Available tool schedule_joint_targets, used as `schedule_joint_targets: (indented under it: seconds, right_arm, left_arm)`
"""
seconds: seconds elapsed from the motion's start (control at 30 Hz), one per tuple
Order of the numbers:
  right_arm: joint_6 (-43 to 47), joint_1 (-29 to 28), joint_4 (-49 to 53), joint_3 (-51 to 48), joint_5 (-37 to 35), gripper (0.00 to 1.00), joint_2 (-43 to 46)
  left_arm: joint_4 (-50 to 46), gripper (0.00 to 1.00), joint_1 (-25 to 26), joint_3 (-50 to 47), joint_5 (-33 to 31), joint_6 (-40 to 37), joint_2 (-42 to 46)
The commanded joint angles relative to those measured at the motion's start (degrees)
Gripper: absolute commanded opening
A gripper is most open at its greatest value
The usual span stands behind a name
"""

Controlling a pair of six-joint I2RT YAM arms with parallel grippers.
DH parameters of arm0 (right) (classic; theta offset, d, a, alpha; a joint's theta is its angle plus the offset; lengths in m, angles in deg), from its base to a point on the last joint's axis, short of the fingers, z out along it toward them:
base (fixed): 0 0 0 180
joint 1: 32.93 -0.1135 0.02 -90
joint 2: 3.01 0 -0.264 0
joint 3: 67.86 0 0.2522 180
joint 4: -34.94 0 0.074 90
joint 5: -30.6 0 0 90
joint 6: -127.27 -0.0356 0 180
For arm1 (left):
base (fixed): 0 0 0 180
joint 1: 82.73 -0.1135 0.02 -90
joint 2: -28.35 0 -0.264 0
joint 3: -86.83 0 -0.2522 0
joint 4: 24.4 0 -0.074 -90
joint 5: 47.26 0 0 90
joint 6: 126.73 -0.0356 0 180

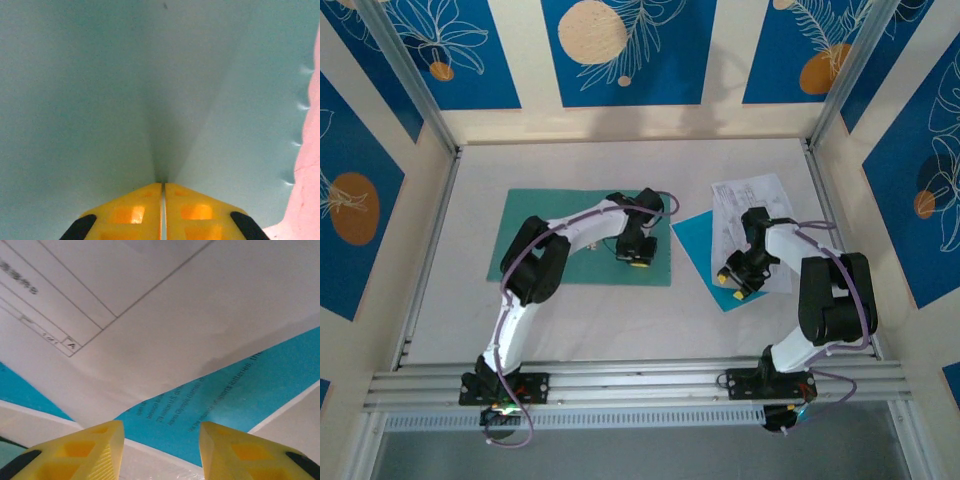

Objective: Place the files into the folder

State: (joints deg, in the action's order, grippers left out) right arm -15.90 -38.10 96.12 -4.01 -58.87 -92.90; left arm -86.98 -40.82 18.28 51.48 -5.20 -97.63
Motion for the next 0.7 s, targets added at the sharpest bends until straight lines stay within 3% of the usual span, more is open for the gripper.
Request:
schedule_joint_targets:
  seconds: [0.0, 0.3, 0.67]
  right_arm:
    - [-0.10, 0.25, 0.65, -0.51, 0.83, 0.46, -1.81]
    - [1.90, -2.98, 0.09, 3.45, 3.66, 0.44, -8.63]
    - [2.89, -5.80, 1.04, 5.55, 4.57, 0.43, -8.37]
  left_arm:
    - [-0.04, 0.08, 1.04, -2.03, -0.21, -0.86, -0.32]
    - [5.36, 0.05, 5.69, -7.01, 2.86, 2.87, 0.20]
    - [10.41, 0.05, 9.95, -5.96, 5.90, 8.90, -0.42]
